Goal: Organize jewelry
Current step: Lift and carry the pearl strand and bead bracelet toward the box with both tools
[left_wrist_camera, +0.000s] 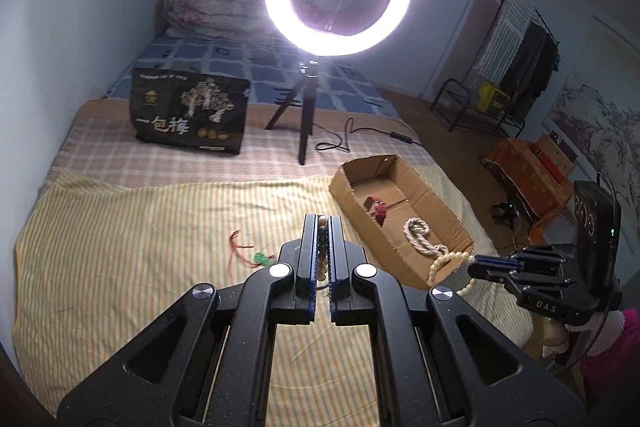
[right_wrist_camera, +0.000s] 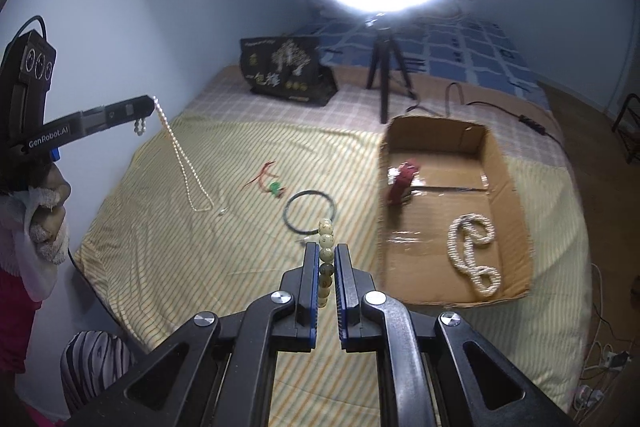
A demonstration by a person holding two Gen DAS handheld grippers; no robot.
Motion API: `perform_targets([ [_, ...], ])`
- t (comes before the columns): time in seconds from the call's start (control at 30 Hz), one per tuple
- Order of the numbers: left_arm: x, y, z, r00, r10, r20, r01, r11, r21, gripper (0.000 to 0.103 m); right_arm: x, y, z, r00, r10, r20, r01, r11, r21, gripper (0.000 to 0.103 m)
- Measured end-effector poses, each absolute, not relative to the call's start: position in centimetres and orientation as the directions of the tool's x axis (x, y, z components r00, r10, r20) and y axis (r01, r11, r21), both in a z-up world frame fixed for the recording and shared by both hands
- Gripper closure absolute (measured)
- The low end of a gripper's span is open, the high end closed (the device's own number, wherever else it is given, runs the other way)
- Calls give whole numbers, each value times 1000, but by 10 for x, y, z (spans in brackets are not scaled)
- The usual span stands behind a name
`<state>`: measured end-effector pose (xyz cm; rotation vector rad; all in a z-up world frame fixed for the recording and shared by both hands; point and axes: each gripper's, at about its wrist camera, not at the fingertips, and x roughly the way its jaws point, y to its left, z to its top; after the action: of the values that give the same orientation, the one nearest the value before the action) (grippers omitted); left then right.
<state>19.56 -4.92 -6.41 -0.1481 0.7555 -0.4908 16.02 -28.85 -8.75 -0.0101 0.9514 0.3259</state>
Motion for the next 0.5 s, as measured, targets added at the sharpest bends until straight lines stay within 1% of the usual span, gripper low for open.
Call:
perform_targets([
  [0.27, 206, -86, -56, 601, -515, -610, 424, 853, -303, 102, 170, -328, -79, 570, 225, -790, -225, 968, 113, 98],
  [0.5, 214, -122, -55, 569, -564, -598, 465, 821, -332, 102, 184, -356, -76, 592, 199, -781, -191, 976, 105, 98],
])
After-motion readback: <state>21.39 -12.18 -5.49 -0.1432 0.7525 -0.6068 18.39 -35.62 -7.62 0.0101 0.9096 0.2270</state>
